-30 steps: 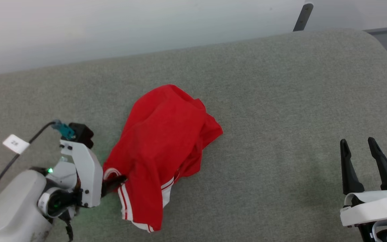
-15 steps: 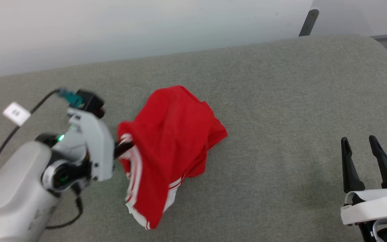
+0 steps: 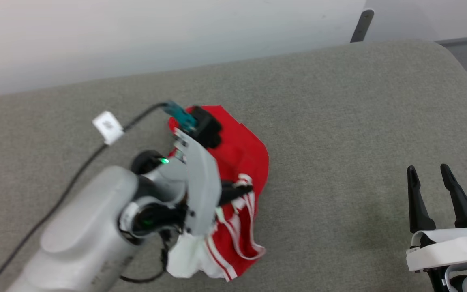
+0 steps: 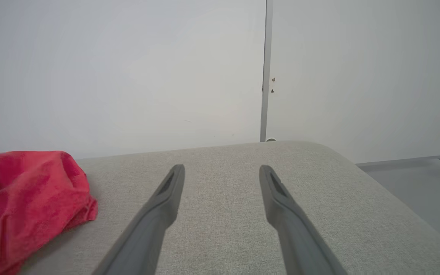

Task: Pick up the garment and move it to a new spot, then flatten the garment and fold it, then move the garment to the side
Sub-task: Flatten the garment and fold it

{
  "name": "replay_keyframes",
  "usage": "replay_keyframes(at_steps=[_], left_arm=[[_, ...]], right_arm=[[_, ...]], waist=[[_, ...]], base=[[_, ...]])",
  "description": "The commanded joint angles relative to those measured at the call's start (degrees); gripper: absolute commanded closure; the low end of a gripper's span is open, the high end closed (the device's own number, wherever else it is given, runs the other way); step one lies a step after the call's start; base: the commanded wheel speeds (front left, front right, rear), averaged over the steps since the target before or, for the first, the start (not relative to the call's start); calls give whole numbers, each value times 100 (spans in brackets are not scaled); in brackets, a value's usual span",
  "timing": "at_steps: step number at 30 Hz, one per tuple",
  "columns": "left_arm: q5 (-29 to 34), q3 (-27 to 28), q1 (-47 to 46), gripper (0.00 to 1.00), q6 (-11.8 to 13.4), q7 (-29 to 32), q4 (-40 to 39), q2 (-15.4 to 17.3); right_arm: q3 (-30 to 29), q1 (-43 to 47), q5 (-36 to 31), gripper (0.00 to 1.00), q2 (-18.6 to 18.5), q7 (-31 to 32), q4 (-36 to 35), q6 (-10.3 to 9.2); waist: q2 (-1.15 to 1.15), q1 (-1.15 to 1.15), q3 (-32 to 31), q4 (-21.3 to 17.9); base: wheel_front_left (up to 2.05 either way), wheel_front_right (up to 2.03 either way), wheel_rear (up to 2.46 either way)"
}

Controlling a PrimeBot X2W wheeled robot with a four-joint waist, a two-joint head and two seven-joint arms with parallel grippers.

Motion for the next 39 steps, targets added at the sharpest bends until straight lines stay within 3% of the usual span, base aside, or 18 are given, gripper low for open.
replay_keyframes(at_steps=[1, 3, 5, 7, 8, 9, 12, 28, 39], left_arm=[[-15, -51, 19, 100, -21, 3, -16, -46], [15, -192, 55, 100, -21, -7, 15, -100], [74, -345, 99, 73, -20, -61, 83, -142], [76, -504, 144, 71, -20, -126, 160, -173], [99, -579, 144, 55, -19, -163, 193, -161], [120, -652, 144, 19, -19, -216, 227, -145], [75, -820, 155, 0, -20, -345, 312, -95], [-267, -788, -48, 0, -20, -859, 151, 490], [-509, -797, 23, 0, -21, -848, -105, 625]], right_arm=[[-10, -73, 0, 0, 21, -29, -8, 0], [-11, -92, 12, 0, 46, -29, -4, 0], [-4, -109, 18, 0, 74, -29, 0, 0], [0, -101, 25, 0, 94, -29, 15, 0], [6, -110, 34, 0, 94, -29, 33, 0], [12, -131, 42, 0, 96, -29, 45, 0], [19, -134, 49, 0, 99, -29, 77, 0], [-29, 198, -101, 0, -64, -29, 38, 0], [-33, 286, -107, 0, -113, -29, -18, 0]], waist=[[-1, 0, 49, -50], [-1, 0, 88, -93], [-1, 0, 117, -126], [-1, 0, 134, -152], [-1, 0, 138, -163], [-1, 0, 139, -171], [-1, 0, 103, -174], [-1, 0, -470, 70], [-1, 0, -585, 107]], base=[[0, 0, 0], [0, 0, 0], [0, 0, 0], [0, 0, 0], [0, 0, 0], [0, 0, 0], [0, 0, 0], [0, 0, 0], [0, 0, 0]])
